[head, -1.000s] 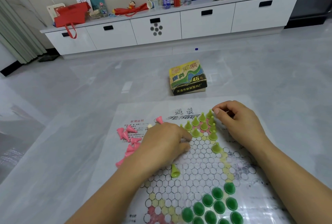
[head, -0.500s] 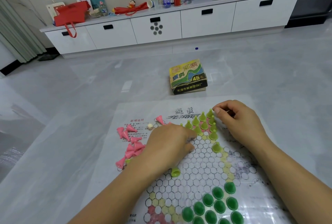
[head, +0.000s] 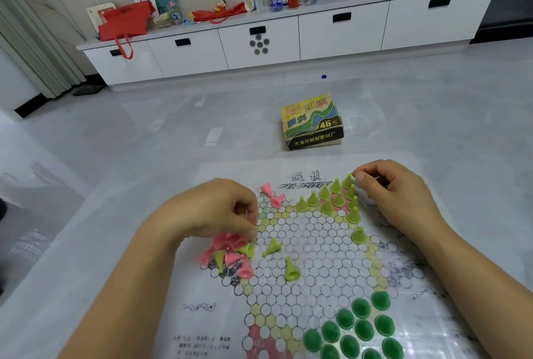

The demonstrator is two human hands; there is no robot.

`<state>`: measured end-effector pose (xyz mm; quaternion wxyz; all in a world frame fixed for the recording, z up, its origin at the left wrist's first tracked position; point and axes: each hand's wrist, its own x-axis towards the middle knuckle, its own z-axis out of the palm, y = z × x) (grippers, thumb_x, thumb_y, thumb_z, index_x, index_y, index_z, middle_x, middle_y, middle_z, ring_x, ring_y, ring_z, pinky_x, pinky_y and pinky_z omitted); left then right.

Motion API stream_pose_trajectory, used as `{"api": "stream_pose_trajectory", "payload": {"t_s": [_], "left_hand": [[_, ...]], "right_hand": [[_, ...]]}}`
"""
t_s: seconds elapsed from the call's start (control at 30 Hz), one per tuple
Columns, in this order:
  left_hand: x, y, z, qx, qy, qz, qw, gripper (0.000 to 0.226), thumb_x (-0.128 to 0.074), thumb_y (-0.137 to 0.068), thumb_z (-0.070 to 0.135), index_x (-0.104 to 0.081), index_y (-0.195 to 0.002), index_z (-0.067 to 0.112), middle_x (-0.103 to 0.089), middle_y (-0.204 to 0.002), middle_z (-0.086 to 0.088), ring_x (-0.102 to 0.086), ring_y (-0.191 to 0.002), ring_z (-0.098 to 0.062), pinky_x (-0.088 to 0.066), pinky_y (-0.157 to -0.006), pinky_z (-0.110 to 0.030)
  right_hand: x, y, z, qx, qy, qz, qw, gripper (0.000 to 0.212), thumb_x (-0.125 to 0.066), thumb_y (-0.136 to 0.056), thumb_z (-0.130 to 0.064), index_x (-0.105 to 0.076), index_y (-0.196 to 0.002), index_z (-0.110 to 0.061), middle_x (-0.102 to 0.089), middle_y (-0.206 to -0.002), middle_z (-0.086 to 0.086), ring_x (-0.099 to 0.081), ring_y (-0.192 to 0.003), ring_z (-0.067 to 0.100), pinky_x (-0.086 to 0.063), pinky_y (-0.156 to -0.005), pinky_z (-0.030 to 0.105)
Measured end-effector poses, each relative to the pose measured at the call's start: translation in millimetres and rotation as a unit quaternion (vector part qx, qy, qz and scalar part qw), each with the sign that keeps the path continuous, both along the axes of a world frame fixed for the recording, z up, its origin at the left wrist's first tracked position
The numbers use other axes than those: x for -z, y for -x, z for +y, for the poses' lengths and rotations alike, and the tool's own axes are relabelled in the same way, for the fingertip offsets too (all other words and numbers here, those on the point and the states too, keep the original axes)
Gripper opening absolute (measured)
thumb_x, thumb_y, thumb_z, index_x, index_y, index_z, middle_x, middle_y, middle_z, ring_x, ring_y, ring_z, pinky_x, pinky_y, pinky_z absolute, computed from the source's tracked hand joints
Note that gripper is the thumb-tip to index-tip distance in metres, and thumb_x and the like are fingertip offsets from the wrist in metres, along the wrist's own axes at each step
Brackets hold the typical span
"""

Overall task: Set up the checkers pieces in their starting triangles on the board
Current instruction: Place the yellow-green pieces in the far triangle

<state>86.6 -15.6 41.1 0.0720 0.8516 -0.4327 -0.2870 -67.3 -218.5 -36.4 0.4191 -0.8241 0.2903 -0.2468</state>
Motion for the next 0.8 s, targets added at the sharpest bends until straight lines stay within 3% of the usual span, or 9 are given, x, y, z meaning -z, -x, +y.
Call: {"api": "stream_pose_trajectory", "payload": {"t_s": [0.13, 0.23, 0.33, 0.47, 0.57, 0.67, 0.8], "left_hand": [[14.5, 17.5, -14.0, 0.033, -0.039, -0.020, 0.998, 0.025, -0.075, -0.068, 0.036, -0.059, -0.075, 0.019, -0.052, -0.061, 0.009, -0.047, -0.059, -0.008, -0.038, -0.059, -0.024], [17.2, 22.7, -17.9, 0.069, -0.033, -0.063, 0.995, 0.017, -0.070, -0.075, 0.030, -0.058, -0.082, 0.020, -0.052, -0.070, 0.009, -0.043, -0.062, -0.005, -0.035, -0.059, -0.023], [13.5, 24.8, -20.0, 0.067, 0.011, -0.072, 0.995, 0.016, -0.063, -0.082, 0.030, -0.057, -0.094, 0.020, -0.061, -0.088, 0.004, -0.049, -0.074, -0.010, -0.040, -0.066, -0.026], [12.8, 36.3, -24.8, 0.061, 0.074, -0.099, 0.990, 0.021, -0.055, -0.088, 0.027, -0.049, -0.107, 0.021, -0.062, -0.090, 0.003, -0.053, -0.081, -0.016, -0.046, -0.075, -0.032], [17.9, 49.4, -28.8, 0.079, 0.108, -0.105, 0.985, 0.017, -0.054, -0.087, 0.023, -0.042, -0.099, 0.021, -0.061, -0.085, 0.001, -0.054, -0.078, -0.019, -0.047, -0.072, -0.037], [24.5, 59.5, -35.0, 0.098, 0.144, -0.131, 0.976, 0.006, -0.053, -0.086, 0.022, -0.050, -0.090, 0.019, -0.059, -0.088, 0.003, -0.051, -0.079, -0.015, -0.044, -0.069, -0.031], [33.8, 65.8, -42.1, 0.079, 0.175, -0.118, 0.974, 0.015, -0.053, -0.088, 0.021, -0.055, -0.102, 0.019, -0.060, -0.100, 0.003, -0.054, -0.088, -0.015, -0.047, -0.077, -0.032]], "right_hand": [[-0.1, -0.2, -0.2, 0.001, 0.000, -0.002, 1.000, 0.011, -0.054, -0.088, -0.024, -0.064, -0.087, -0.021, -0.063, -0.092, -0.003, -0.056, -0.080, 0.015, -0.042, -0.069, 0.029], [-0.4, -0.3, 0.1, 0.001, -0.002, -0.004, 1.000, 0.010, -0.054, -0.088, -0.023, -0.064, -0.085, -0.022, -0.063, -0.092, -0.003, -0.056, -0.080, 0.014, -0.042, -0.069, 0.029], [-0.1, -0.1, 0.2, 0.001, -0.003, -0.007, 1.000, 0.011, -0.054, -0.088, -0.023, -0.064, -0.085, -0.022, -0.063, -0.092, -0.004, -0.056, -0.080, 0.014, -0.042, -0.068, 0.027], [0.6, -0.1, -0.5, 0.000, -0.001, -0.005, 1.000, 0.011, -0.054, -0.088, -0.023, -0.064, -0.085, -0.022, -0.063, -0.091, -0.004, -0.056, -0.079, 0.012, -0.042, -0.066, 0.025], [0.4, -0.5, -0.7, 0.003, -0.004, -0.002, 1.000, 0.011, -0.054, -0.088, -0.024, -0.065, -0.085, -0.021, -0.063, -0.092, -0.004, -0.055, -0.079, 0.013, -0.041, -0.067, 0.026], [0.3, -0.6, -0.4, 0.004, -0.005, -0.003, 1.000, 0.011, -0.054, -0.088, -0.024, -0.065, -0.085, -0.021, -0.063, -0.091, -0.005, -0.055, -0.077, 0.011, -0.041, -0.065, 0.022], [-0.3, -0.5, -0.3, 0.005, -0.004, -0.002, 1.000, 0.011, -0.054, -0.088, -0.023, -0.064, -0.085, -0.021, -0.062, -0.090, -0.005, -0.055, -0.078, 0.012, -0.041, -0.066, 0.024]]}}
